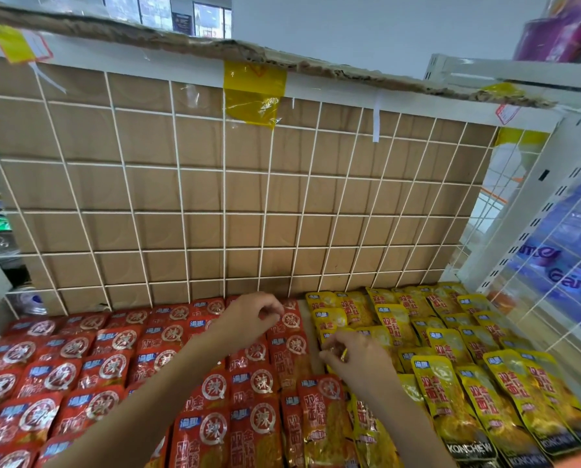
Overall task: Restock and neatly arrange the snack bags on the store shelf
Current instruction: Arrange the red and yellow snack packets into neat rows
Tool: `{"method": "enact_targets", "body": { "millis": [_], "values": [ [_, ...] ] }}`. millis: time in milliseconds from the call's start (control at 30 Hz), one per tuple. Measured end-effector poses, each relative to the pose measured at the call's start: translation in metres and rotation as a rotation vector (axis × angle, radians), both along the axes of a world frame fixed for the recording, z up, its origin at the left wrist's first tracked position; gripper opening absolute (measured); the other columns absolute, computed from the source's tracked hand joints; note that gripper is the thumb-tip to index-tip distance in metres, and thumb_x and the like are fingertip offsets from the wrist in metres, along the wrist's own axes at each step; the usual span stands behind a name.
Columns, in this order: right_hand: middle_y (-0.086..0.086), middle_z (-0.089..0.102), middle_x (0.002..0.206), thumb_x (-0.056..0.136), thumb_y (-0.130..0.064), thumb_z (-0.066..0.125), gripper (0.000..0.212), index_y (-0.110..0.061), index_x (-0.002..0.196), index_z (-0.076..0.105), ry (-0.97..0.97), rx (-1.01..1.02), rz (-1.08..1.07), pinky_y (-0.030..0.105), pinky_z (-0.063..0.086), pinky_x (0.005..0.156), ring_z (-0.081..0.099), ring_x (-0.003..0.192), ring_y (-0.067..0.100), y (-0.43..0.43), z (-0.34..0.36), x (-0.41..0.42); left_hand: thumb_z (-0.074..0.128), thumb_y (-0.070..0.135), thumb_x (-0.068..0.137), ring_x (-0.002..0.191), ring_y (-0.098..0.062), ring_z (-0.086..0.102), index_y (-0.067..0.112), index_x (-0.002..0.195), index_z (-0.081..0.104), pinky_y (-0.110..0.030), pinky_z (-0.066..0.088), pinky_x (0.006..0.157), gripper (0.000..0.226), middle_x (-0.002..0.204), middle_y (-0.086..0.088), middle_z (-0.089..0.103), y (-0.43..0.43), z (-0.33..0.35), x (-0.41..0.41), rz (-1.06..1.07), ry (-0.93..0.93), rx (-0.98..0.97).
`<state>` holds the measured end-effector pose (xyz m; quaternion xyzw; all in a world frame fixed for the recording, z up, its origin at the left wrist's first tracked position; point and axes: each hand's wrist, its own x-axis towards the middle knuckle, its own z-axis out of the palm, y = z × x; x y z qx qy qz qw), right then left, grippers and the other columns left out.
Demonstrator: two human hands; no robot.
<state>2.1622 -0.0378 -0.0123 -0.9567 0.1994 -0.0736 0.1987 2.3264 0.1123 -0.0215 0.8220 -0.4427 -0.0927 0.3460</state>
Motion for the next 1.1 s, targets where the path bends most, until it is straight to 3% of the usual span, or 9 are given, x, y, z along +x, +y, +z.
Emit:
{"method": "enact_targets", "body": {
  "millis": [133, 233, 367, 567, 700, 867, 967, 1100],
  "values": [
    [-0.01, 0.047, 0.1, 0.082, -0.059, 0.054, 0.045, -0.028, 0.114, 0.058, 0.202, -0.072, 0.061, 0.022, 0.039, 0.074, 0.052, 0.096, 0.009, 0.007, 0.0, -0.022, 0.054, 0.025, 0.093, 0.095, 0.0, 0.055, 0.024, 0.104, 0.063, -0.014, 0.044, 0.082, 0.015, 0.102, 0.013, 0.059, 0.01, 0.003, -0.023, -0.044, -0.061, 0.026],
    [-0.008, 0.047, 0.12, 0.079, -0.063, 0.054, 0.053, -0.027, 0.118, 0.055, 0.23, -0.072, 0.064, 0.026, 0.042, 0.088, 0.053, 0.109, 0.011, 0.014, 0.0, -0.027, 0.054, 0.027, 0.092, 0.092, 0.002, 0.054, 0.027, 0.103, 0.062, -0.018, 0.046, 0.083, 0.013, 0.1, 0.015, 0.058, 0.02, 0.003, -0.036, -0.051, -0.109, 0.043],
    [-0.008, 0.043, 0.11, 0.077, -0.059, 0.06, 0.036, -0.029, 0.097, 0.053, 0.229, -0.016, 0.072, 0.029, 0.042, 0.091, 0.052, 0.11, 0.012, 0.016, -0.001, -0.026, 0.053, 0.027, 0.093, 0.09, 0.004, 0.052, 0.027, 0.103, 0.06, -0.008, 0.042, 0.078, 0.013, 0.098, 0.018, 0.053, 0.03, 0.001, -0.051, -0.072, -0.142, 0.061],
    [-0.005, 0.041, 0.121, 0.072, -0.064, 0.061, 0.063, -0.029, 0.124, 0.052, 0.269, 0.024, 0.12, 0.029, 0.034, 0.1, 0.041, 0.12, 0.012, 0.015, -0.001, -0.027, 0.052, 0.028, 0.093, 0.083, 0.006, 0.046, 0.027, 0.105, 0.06, -0.003, 0.035, 0.067, 0.015, 0.093, 0.02, 0.048, 0.035, 0.0, -0.068, -0.078, -0.155, 0.088],
    [-0.011, 0.036, 0.105, 0.066, -0.06, 0.069, 0.053, -0.029, 0.105, 0.052, 0.227, 0.035, 0.116, 0.028, 0.034, 0.095, 0.04, 0.112, 0.01, 0.015, -0.001, -0.025, 0.052, 0.026, 0.093, 0.087, 0.003, 0.05, 0.026, 0.103, 0.061, -0.002, 0.035, 0.069, 0.013, 0.096, 0.017, 0.052, 0.038, 0.0, -0.077, -0.071, -0.129, 0.082],
    [-0.015, 0.056, 0.085, 0.075, -0.041, 0.071, 0.026, -0.034, 0.075, 0.047, 0.021, 0.245, 0.06, 0.018, 0.046, 0.072, 0.054, 0.083, 0.003, 0.016, 0.002, -0.029, 0.053, 0.025, 0.092, 0.087, 0.006, 0.046, 0.025, 0.104, 0.06, -0.003, 0.036, 0.072, 0.014, 0.095, 0.02, 0.046, 0.037, 0.002, -0.085, -0.046, -0.143, 0.091],
    [-0.012, 0.061, 0.079, 0.083, -0.034, 0.066, 0.019, -0.029, 0.073, 0.05, -0.081, 0.312, 0.002, 0.01, 0.041, 0.06, 0.055, 0.074, -0.001, 0.012, 0.002, -0.035, 0.054, 0.026, 0.092, 0.087, 0.003, 0.045, 0.023, 0.105, 0.06, -0.005, 0.034, 0.072, 0.015, 0.095, 0.018, 0.046, 0.033, 0.004, -0.092, -0.05, -0.151, 0.111],
    [-0.006, 0.063, 0.069, 0.087, -0.026, 0.062, 0.014, -0.021, 0.075, 0.055, -0.167, 0.427, -0.067, 0.02, 0.046, 0.06, 0.058, 0.064, 0.003, -0.003, 0.002, -0.045, 0.055, 0.037, 0.09, 0.105, -0.006, 0.043, 0.025, 0.112, 0.055, -0.019, 0.034, 0.093, 0.025, 0.108, 0.014, 0.048, 0.024, 0.004, -0.102, -0.036, -0.228, 0.241]
  ]
}}
